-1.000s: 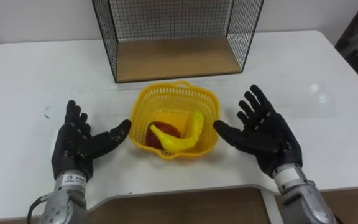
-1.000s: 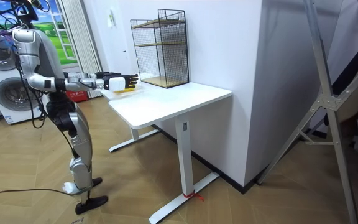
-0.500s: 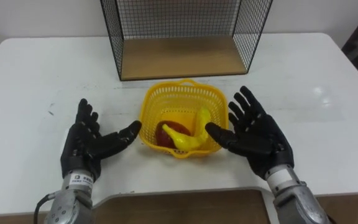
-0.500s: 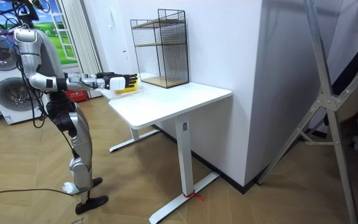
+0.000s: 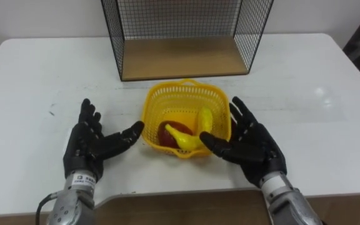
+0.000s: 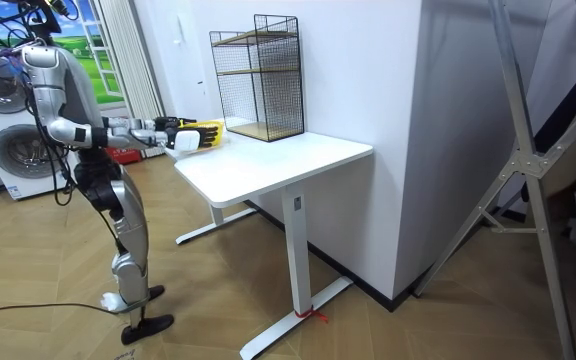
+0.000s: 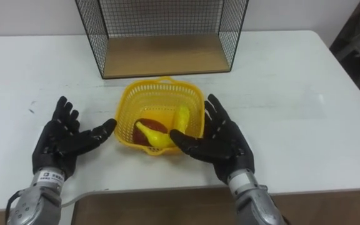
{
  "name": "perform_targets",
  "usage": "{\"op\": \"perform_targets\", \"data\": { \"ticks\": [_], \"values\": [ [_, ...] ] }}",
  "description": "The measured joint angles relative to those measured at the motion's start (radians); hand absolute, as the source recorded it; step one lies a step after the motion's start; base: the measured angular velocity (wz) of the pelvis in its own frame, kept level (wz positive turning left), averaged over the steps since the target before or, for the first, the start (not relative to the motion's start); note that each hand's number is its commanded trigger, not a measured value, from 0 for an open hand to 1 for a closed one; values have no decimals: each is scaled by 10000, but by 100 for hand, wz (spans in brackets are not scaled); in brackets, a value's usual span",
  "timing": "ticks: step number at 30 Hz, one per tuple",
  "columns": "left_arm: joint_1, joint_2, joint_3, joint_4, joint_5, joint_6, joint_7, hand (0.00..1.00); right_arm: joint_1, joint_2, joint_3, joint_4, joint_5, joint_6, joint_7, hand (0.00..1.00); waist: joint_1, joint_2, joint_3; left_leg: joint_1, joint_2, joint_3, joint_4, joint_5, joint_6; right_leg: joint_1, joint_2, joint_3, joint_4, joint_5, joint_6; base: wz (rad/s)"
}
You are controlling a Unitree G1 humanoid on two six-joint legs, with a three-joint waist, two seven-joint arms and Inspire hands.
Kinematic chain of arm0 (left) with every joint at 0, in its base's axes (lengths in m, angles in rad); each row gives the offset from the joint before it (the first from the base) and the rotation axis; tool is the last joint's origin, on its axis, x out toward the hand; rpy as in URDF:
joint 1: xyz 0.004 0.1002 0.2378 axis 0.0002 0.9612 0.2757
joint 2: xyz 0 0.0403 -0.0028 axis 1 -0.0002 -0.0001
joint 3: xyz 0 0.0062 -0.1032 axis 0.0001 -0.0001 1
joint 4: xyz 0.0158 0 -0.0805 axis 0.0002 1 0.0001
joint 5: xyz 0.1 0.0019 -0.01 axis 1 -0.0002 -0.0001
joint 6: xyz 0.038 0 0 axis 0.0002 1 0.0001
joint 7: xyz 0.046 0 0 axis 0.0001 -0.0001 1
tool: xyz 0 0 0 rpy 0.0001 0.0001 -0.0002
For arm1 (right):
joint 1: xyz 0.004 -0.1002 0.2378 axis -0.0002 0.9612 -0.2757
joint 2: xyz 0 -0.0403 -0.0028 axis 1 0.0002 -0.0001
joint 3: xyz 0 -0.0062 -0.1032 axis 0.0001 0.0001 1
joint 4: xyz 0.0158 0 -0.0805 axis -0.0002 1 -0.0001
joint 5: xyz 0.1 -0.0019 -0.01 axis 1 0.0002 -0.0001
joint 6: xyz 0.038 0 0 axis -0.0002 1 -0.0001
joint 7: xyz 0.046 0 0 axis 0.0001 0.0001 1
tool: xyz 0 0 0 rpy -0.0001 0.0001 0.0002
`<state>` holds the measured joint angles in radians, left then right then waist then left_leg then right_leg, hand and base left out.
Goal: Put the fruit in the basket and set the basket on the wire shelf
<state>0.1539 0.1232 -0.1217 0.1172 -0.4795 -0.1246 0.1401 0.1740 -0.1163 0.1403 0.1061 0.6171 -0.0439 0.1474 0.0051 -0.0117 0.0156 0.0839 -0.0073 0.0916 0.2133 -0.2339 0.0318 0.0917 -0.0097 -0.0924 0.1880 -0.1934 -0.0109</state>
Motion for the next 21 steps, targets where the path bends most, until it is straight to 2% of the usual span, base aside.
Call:
{"op": "perform_targets", "data": {
  "ticks": [6, 10, 14, 21],
  "values": [
    [-53, -138, -16, 0, -433, 33, -41, 0, -22, 96, -1, 3, 29, 2, 91, 0, -8, 76, 17, -52, -9, 4, -1, 4, 7, -1, -11, -26, 5, 9, 15, 1],
    [-91, -168, -18, 0, -901, 96, -214, 0, -235, 101, 8, 138, 29, 14, 91, 0, -16, 101, 8, -94, -7, -12, 4, 4, 7, -9, -7, -47, 14, 9, 15, 1],
    [-155, -148, -19, 2, -1897, 95, -337, 0, -368, 101, 151, 137, -59, 14, 77, 0, -27, 103, 6, -123, -25, -120, 88, 4, 7, -13, -25, -155, 4, 9, 15, 7],
    [-196, -161, -46, 1, -2375, 71, -425, 0, -375, 102, 351, 136, -164, 13, 79, 0, -34, 103, 5, -198, -34, -151, 106, 8, 14, -67, -40, -200, -1, 9, 15, 2]
  ]
}}
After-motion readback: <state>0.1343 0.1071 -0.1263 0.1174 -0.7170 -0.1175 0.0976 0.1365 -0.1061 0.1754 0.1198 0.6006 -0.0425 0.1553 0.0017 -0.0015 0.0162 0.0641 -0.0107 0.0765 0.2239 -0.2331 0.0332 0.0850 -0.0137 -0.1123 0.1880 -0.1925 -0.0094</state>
